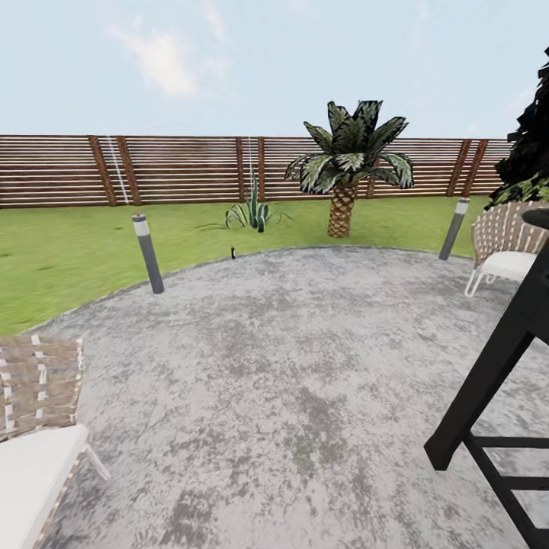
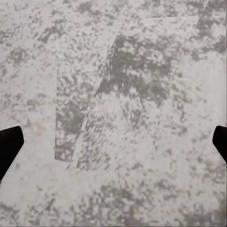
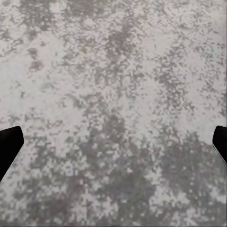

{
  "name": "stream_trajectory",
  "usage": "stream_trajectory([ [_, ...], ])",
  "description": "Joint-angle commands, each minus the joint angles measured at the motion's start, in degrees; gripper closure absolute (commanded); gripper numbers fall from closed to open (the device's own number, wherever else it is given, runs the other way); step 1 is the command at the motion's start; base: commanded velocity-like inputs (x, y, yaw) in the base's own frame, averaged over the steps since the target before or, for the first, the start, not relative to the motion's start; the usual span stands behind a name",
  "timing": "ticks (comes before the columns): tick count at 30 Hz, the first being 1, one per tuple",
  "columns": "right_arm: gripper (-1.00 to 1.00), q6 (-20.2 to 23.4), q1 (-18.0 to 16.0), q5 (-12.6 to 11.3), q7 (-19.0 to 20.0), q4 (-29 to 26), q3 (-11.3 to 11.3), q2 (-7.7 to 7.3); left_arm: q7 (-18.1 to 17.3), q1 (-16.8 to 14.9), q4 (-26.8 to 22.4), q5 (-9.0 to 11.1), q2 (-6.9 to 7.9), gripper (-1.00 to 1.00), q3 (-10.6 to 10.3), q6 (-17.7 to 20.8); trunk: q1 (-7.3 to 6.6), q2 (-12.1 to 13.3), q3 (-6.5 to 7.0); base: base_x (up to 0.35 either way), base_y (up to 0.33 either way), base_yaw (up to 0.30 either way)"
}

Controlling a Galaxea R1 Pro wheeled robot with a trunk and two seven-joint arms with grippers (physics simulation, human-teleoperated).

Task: In the garden, pick up the pesticide atomizer on the floor and spray pesticide onto both trees until each tree trunk is fully covered.

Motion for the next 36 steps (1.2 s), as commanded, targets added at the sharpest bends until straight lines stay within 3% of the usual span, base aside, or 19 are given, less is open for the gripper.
stream_trajectory([
  [1, -1.00, 0.0, 0.0, 0.0, 0.0, 0.0, 0.0, 0.00, 0.0, 0.0, 0.0, 0.0, 0.00, -1.00, 0.0, 0.0, 0.00, 0.0, 0.00, 0.339, 0.000, 0.000],
  [36, -1.00, 0.0, 0.0, 0.1, 0.0, 0.1, 0.0, 0.00, 0.0, 0.0, 0.0, 0.0, 0.00, -1.00, 0.0, 0.0, 0.00, 0.0, 0.00, 0.339, 0.000, 0.000],
])
